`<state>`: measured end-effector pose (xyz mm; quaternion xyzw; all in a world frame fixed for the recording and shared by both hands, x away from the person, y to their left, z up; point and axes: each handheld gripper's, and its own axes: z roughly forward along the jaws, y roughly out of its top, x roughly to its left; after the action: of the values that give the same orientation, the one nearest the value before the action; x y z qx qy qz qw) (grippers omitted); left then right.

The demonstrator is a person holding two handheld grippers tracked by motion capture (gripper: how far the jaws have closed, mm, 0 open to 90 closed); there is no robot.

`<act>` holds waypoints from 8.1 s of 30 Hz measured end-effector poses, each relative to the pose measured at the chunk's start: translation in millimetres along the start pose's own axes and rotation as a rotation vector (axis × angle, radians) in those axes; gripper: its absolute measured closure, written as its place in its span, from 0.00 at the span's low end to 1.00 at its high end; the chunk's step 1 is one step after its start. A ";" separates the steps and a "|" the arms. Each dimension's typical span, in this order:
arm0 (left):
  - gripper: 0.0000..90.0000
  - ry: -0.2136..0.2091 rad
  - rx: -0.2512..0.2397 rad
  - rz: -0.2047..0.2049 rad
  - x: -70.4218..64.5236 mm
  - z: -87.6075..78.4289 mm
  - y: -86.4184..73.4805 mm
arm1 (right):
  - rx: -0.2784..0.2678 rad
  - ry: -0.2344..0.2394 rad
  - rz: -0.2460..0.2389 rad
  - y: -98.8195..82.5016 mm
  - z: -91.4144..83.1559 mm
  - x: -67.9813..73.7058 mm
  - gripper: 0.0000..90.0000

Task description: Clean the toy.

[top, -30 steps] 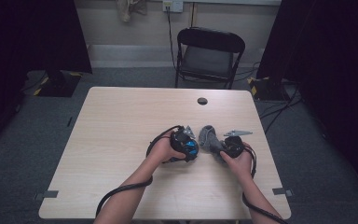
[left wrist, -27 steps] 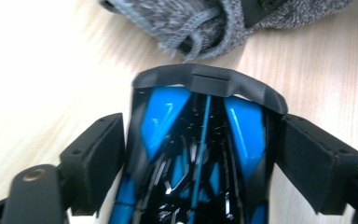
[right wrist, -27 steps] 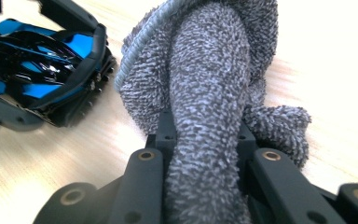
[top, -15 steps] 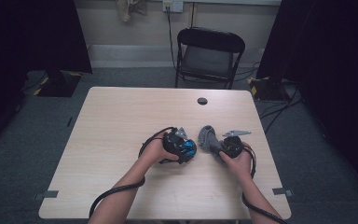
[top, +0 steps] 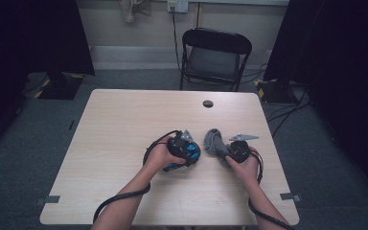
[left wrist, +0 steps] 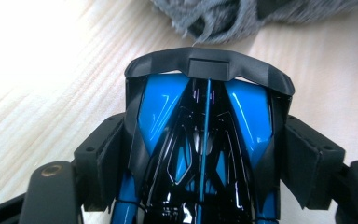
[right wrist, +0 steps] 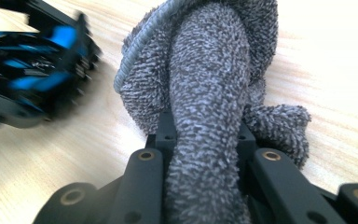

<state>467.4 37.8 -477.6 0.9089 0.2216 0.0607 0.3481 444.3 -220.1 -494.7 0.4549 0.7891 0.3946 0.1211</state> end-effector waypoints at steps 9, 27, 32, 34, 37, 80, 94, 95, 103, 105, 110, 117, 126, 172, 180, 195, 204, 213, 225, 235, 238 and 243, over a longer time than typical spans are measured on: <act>0.28 0.024 -0.101 -0.009 -1.9 -39.2 10.0 | -0.045 0.010 0.010 18.5 -10.9 4.9 0.81; 0.28 0.037 -0.113 0.000 -7.2 -70.0 37.7 | -0.084 0.111 -0.185 90.4 -33.5 55.6 0.82; 0.28 0.059 -0.111 -0.025 -0.6 -71.5 31.0 | -0.072 0.149 -0.207 84.4 -34.7 58.6 0.82; 0.28 0.072 -0.118 -0.042 0.6 -72.4 29.2 | -0.057 0.160 -0.221 81.0 -34.5 60.5 0.82; 0.28 0.095 -0.119 -0.053 3.9 -75.0 27.3 | -0.054 0.182 -0.222 75.4 -34.6 61.8 0.82; 0.28 0.126 -0.132 -0.113 10.1 -81.5 9.2 | -0.092 0.234 -0.220 86.8 -37.5 76.5 0.82; 0.28 0.110 -0.155 -0.095 3.2 -89.5 12.4 | -0.099 0.188 -0.154 73.9 -39.4 59.9 0.82; 0.28 0.103 -0.158 -0.093 1.7 -89.0 13.2 | -0.112 0.188 -0.144 77.0 -40.1 59.3 0.82; 0.28 0.111 -0.135 -0.087 4.1 -86.5 14.3 | -0.111 0.199 -0.228 91.0 -36.5 73.4 0.82; 0.28 0.121 -0.129 -0.089 7.2 -85.9 11.7 | -0.105 0.210 -0.243 88.3 -36.2 74.2 0.82; 0.28 0.133 -0.139 -0.112 13.8 -87.9 8.2 | -0.087 0.230 -0.262 78.7 -37.4 75.6 0.82; 0.28 0.142 -0.166 -0.117 16.0 -98.0 10.9 | -0.067 0.220 -0.239 63.8 -37.0 68.5 0.82; 0.28 0.108 -0.205 -0.095 1.5 -95.8 26.9 | -0.102 0.206 -0.201 72.9 -29.2 73.8 0.82; 0.28 0.090 -0.238 -0.096 -7.8 -96.1 25.0 | -0.121 0.196 -0.196 76.6 -22.1 70.8 0.81; 0.28 0.094 -0.229 -0.104 -6.2 -93.3 25.7 | -0.093 0.224 -0.210 68.6 -10.0 86.5 0.81; 0.28 0.104 -0.242 -0.098 -7.4 -95.2 30.0 | -0.036 0.248 -0.203 54.6 8.0 101.2 0.81; 0.28 0.118 -0.249 -0.105 -4.2 -98.8 29.8 | -0.002 0.270 -0.237 45.6 14.5 109.6 0.81; 0.28 0.121 -0.256 -0.124 -1.6 -98.4 28.3 | 0.049 0.298 -0.268 33.8 19.9 112.8 0.81; 0.28 0.127 -0.251 -0.117 -1.3 -103.8 24.2 | 0.016 0.202 -0.212 43.5 -3.4 74.9 0.81; 0.28 0.117 -0.231 -0.116 -5.0 -100.3 16.2 | -0.053 0.129 -0.184 75.1 -27.4 58.3 0.81; 0.28 0.130 -0.224 -0.118 -3.7 -98.6 14.5 | -0.064 0.155 -0.192 80.6 -27.0 66.7 0.81; 0.28 0.135 -0.224 -0.127 -1.9 -98.0 14.4 | -0.036 0.185 -0.249 82.7 -19.4 91.3 0.81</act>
<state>445.0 86.9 -394.5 0.8423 0.2935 0.1237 0.4348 434.2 -133.0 -406.0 0.3132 0.8400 0.4307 0.1039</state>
